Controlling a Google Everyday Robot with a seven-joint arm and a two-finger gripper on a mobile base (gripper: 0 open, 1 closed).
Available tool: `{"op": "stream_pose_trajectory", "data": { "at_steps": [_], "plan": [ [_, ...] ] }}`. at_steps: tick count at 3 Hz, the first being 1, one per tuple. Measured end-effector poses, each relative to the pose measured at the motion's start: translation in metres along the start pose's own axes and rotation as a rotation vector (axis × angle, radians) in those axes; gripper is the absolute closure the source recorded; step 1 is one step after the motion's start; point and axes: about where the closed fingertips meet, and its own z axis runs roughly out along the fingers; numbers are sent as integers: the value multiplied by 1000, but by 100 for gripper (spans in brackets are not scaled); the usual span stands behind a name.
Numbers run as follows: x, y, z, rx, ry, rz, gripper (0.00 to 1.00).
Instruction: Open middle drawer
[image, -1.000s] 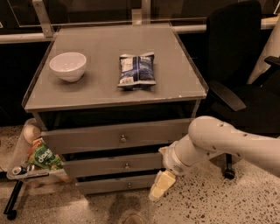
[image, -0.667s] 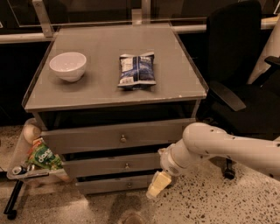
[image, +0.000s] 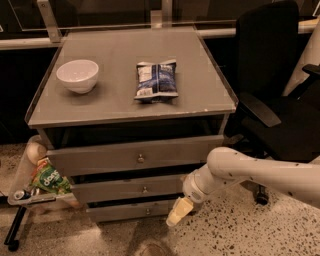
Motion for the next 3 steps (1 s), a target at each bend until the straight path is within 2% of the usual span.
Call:
{"op": "stream_pose_trajectory", "data": {
  "at_steps": [1, 2, 3],
  "plan": [
    [0, 0, 0, 0, 0, 0, 0],
    [4, -5, 8, 22, -18, -11, 0],
    [15, -19, 20, 67, -31, 11, 0]
  ]
}}
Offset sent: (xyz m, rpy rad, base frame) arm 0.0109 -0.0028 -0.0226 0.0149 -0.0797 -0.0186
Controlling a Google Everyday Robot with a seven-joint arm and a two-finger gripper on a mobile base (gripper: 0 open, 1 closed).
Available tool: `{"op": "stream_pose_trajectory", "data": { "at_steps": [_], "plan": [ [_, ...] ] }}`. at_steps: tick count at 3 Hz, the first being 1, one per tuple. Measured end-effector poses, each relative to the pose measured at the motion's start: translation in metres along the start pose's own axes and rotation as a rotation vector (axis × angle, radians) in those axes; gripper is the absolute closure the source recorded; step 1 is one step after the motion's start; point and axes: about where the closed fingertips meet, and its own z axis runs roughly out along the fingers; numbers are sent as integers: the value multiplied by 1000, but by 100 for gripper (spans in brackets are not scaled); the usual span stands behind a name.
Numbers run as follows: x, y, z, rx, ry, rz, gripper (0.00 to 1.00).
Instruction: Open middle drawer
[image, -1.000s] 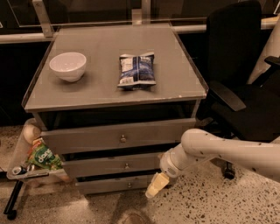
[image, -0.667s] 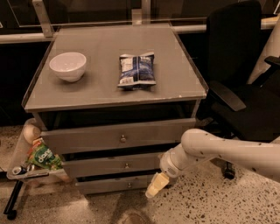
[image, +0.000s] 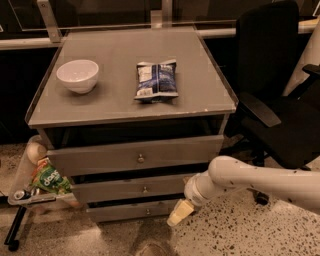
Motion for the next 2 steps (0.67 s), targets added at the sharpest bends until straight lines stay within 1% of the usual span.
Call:
{"op": "stream_pose_trajectory", "data": {
  "at_steps": [1, 2],
  "plan": [
    [5, -19, 2, 50, 0, 0, 0],
    [5, -36, 0, 89, 12, -14, 0]
  ]
}}
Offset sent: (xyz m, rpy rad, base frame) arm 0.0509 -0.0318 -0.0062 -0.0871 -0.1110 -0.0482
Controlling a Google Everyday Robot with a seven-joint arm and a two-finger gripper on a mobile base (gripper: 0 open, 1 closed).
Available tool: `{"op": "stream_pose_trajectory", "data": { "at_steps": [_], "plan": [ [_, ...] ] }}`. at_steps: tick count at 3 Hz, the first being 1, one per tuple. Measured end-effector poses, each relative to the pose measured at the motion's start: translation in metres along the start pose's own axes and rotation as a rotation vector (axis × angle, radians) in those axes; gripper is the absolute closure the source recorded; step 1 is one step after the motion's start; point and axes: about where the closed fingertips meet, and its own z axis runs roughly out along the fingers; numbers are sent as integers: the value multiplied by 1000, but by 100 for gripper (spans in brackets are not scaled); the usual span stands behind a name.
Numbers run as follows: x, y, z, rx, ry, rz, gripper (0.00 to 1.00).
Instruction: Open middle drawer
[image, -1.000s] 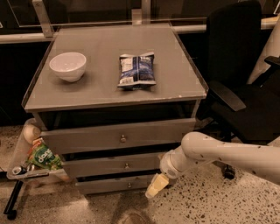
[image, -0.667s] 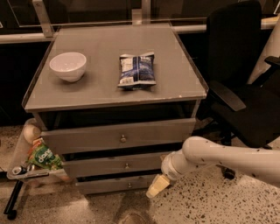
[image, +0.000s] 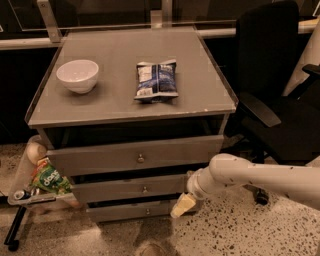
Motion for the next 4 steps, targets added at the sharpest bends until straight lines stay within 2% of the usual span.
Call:
{"op": "stream_pose_trajectory", "data": {
  "at_steps": [4],
  "plan": [
    [13, -50, 29, 56, 29, -16, 0]
  ]
}}
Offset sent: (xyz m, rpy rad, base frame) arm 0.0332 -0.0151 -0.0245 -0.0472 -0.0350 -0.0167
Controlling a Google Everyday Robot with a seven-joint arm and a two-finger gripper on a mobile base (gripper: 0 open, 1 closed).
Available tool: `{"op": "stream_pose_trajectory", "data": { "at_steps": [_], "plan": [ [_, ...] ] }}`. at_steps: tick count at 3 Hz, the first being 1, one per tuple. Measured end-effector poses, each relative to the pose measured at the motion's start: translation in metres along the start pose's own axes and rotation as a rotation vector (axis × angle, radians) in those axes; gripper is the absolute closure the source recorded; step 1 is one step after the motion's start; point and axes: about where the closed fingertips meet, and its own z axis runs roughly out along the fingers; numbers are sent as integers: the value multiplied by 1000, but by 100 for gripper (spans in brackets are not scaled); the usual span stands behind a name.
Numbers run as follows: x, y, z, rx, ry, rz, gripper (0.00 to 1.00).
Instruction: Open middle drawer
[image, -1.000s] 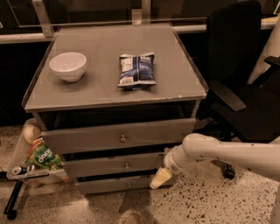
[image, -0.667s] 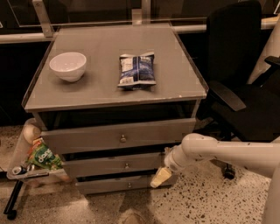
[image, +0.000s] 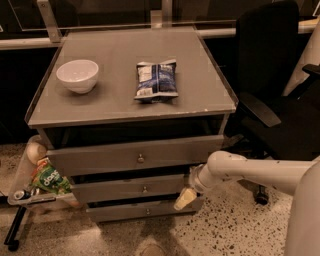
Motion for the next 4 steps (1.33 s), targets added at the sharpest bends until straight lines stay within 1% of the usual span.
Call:
{"op": "stream_pose_trajectory", "data": {
  "at_steps": [1, 2, 3, 4],
  "plan": [
    [7, -7, 11, 0, 2, 6, 0],
    [14, -12, 28, -12, 3, 14, 0],
    [18, -12, 39, -28, 11, 15, 0],
    [17, -12, 37, -28, 11, 15, 0]
  ]
}}
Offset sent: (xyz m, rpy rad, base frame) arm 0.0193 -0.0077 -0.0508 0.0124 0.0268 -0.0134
